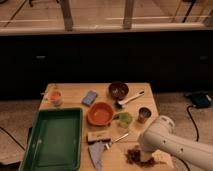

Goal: Place grapes in red bowl

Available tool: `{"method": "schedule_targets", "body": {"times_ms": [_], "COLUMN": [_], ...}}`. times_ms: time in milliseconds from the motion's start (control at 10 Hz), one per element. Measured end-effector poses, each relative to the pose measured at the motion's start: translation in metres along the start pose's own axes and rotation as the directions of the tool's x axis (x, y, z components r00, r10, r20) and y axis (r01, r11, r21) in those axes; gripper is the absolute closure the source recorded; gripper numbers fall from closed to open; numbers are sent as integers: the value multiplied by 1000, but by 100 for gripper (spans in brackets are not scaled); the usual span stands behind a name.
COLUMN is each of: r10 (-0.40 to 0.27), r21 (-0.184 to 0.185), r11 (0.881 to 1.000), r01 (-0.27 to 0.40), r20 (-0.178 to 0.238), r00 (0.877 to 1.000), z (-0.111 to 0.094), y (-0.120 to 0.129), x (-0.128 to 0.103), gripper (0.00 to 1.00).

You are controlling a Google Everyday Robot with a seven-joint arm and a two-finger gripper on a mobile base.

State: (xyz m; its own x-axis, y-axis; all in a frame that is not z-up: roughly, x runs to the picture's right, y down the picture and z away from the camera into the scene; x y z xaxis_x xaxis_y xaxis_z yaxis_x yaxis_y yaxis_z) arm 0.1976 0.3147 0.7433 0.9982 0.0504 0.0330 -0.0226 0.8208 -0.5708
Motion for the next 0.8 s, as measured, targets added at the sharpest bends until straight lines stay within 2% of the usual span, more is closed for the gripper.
{"method": "schedule_targets", "body": {"times_ms": [300,500,600,700,800], "r10": [4,4,8,16,16], "r21": [3,2,6,15,25], "r11": [1000,1000,1000,1000,1000], "r01": [-4,-4,-8,-16,-16], "r20": [-3,-2,-1,-2,2], "r00": [1000,1000,1000,1000,1000], "z": [0,-1,-5,-14,-27], "y": [-1,-1,-1,-2,-6], "x": [0,-1,-1,0,-3], "gripper": [55,65,69,78,82]}}
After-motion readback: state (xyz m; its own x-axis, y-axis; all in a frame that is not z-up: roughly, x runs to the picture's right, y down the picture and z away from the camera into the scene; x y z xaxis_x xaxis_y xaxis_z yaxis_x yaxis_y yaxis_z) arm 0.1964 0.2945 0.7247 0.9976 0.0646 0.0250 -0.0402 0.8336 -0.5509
